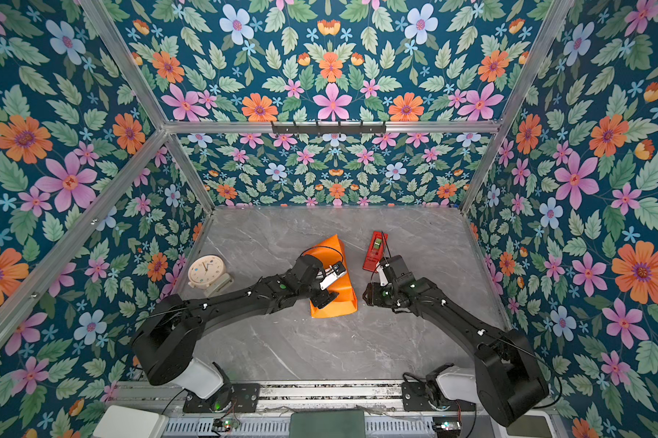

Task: Wrap a gift box in wrapping paper
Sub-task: Fold the third fold of the wrapping paper on the gift box, then fold the wrapping paper around the gift box.

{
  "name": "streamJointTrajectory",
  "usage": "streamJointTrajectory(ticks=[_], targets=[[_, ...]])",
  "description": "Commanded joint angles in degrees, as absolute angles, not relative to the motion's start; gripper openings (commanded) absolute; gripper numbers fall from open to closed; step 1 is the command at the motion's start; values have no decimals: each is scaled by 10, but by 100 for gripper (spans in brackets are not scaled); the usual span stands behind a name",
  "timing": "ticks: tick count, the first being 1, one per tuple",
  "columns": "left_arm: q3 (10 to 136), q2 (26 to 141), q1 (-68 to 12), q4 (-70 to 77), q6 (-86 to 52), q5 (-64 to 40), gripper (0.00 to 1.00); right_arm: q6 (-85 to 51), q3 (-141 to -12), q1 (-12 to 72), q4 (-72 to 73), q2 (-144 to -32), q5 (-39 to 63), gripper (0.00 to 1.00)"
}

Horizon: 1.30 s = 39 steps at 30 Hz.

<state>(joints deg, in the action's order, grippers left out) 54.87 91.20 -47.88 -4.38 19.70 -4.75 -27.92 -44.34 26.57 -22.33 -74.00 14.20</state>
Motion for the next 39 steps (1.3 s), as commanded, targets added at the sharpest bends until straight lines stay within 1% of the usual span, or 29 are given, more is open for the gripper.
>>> streamJointTrajectory(ticks=[1,4,9,21,27,33,39], targets=[[554,921,-476,-63,259,-61,77,-280,-445,267,-209,-751,151,60],[554,931,-474,-55,277,-38,76,-285,-448,267,-198,-761,155,60],[563,946,-472,-43,290,-32,71,-292,-456,266,-185,-788,164,59],[522,959,-472,-16,324,13,64,-308,-483,267,-138,-849,174,58],[502,959,-472,3,330,18,63,-323,-483,266,-95,-874,150,50],[488,959,-472,8,340,22,64,-314,-490,266,-87,-896,107,42],[482,965,-472,10,343,25,64,-320,-481,268,-54,-927,151,34]])
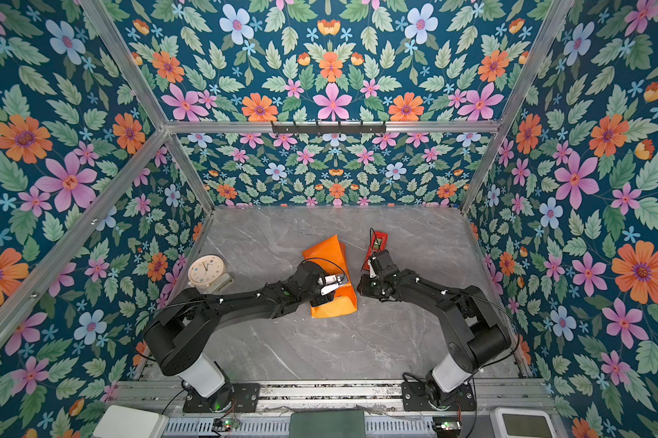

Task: Wrap a gift box in wrapping paper
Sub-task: Fold the wrapping paper around the gift box.

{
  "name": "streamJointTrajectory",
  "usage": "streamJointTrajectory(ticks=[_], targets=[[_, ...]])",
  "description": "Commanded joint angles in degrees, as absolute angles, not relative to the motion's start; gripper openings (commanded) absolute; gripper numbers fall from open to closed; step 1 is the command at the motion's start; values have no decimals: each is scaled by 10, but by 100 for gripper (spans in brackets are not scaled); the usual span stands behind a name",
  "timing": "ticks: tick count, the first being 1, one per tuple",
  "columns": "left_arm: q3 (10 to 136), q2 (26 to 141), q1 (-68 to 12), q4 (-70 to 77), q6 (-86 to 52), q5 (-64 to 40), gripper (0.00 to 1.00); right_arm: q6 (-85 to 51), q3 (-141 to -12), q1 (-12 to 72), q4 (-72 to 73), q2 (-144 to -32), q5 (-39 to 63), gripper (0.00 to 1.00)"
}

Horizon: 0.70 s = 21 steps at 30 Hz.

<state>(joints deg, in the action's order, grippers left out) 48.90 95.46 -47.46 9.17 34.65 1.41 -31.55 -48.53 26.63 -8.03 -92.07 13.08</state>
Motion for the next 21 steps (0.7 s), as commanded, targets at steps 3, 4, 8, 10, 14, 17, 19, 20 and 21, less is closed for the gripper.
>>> streamJointTrajectory(ticks=[3,4,8,10,14,17,19,20,21], targets=[[477,966,-472,11,345,24,64,-329,-464,268,-29,-925,172,32],[475,966,-472,12,345,24,64,-332,-460,268,-22,-925,180,31],[473,967,-472,13,346,21,64,-343,-447,272,-2,-926,200,29],[471,967,-472,13,347,19,64,-348,-440,273,8,-925,202,29],[471,967,-472,11,351,18,64,-359,-433,275,26,-925,214,28],[470,966,-472,10,354,16,64,-367,-428,279,40,-925,216,28],[468,967,-472,11,354,16,64,-370,-428,280,44,-927,216,27],[468,967,-472,10,356,17,64,-372,-428,281,49,-929,217,27],[468,967,-472,9,356,18,64,-375,-429,281,53,-932,219,27]])
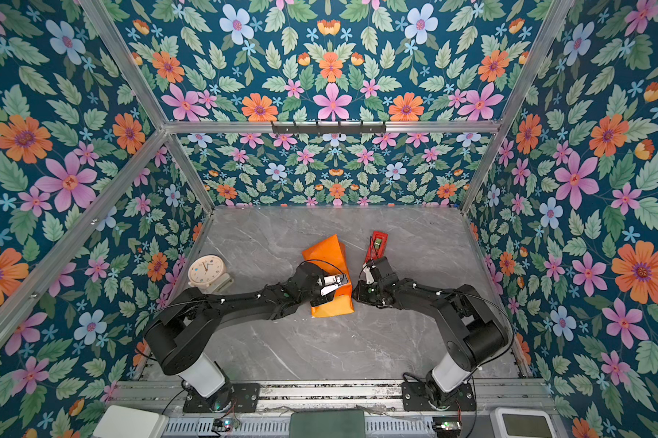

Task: Wrap a gift box in wrapping paper
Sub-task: Fold the wrapping paper around the gift box.

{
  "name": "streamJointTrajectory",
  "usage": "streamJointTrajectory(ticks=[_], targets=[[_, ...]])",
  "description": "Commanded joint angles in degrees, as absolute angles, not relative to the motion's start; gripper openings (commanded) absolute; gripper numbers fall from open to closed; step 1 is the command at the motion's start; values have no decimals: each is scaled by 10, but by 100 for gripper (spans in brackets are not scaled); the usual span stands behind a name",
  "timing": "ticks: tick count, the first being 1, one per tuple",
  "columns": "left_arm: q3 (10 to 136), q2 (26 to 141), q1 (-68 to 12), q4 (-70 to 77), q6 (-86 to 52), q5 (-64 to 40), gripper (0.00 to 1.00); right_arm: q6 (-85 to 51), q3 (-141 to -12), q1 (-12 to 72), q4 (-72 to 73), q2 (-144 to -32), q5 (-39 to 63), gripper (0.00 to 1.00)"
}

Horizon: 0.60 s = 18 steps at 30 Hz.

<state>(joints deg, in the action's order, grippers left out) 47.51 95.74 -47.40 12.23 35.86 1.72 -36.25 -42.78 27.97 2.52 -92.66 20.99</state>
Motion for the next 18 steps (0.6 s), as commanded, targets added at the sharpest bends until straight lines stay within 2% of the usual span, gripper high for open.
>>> streamJointTrajectory(ticks=[1,18], targets=[[468,967,-472,9,356,18,64,-376,-430,282,56,-933,221,26],[469,965,-472,4,361,17,63,-424,-408,308,123,-945,196,21]])
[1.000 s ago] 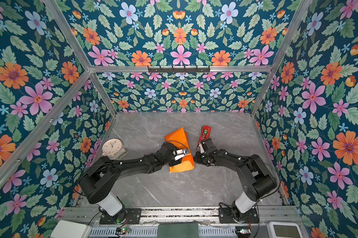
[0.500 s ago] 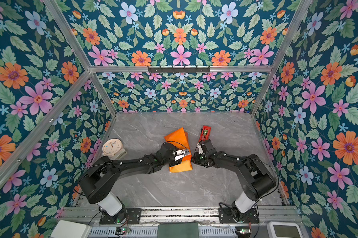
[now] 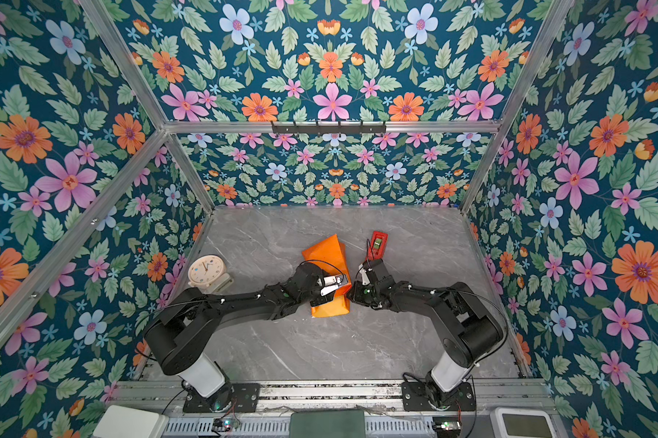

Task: Wrap a gift box in wrapping paper
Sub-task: Fold the wrapping paper around the gift box.

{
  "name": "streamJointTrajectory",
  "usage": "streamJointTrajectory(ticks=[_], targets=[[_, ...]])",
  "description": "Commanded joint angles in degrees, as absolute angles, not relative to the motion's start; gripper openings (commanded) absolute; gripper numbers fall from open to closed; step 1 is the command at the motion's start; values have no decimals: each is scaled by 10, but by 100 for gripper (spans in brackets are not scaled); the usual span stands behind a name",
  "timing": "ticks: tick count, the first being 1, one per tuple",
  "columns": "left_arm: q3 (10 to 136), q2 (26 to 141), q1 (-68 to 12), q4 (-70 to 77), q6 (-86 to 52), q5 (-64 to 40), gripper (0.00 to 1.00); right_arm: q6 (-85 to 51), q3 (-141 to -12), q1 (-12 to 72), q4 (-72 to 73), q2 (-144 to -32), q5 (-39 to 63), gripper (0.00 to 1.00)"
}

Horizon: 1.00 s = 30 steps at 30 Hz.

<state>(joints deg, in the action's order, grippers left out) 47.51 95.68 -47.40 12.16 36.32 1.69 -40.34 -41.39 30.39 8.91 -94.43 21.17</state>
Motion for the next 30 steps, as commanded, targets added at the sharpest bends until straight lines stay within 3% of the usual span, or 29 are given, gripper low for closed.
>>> streamJointTrajectory(ticks=[1,30], targets=[[469,966,-473,4,361,17,63,-427,-405,309,129,-945,193,20],[467,969,-472,0,361,12,62,-500,-363,336,270,-976,152,13]])
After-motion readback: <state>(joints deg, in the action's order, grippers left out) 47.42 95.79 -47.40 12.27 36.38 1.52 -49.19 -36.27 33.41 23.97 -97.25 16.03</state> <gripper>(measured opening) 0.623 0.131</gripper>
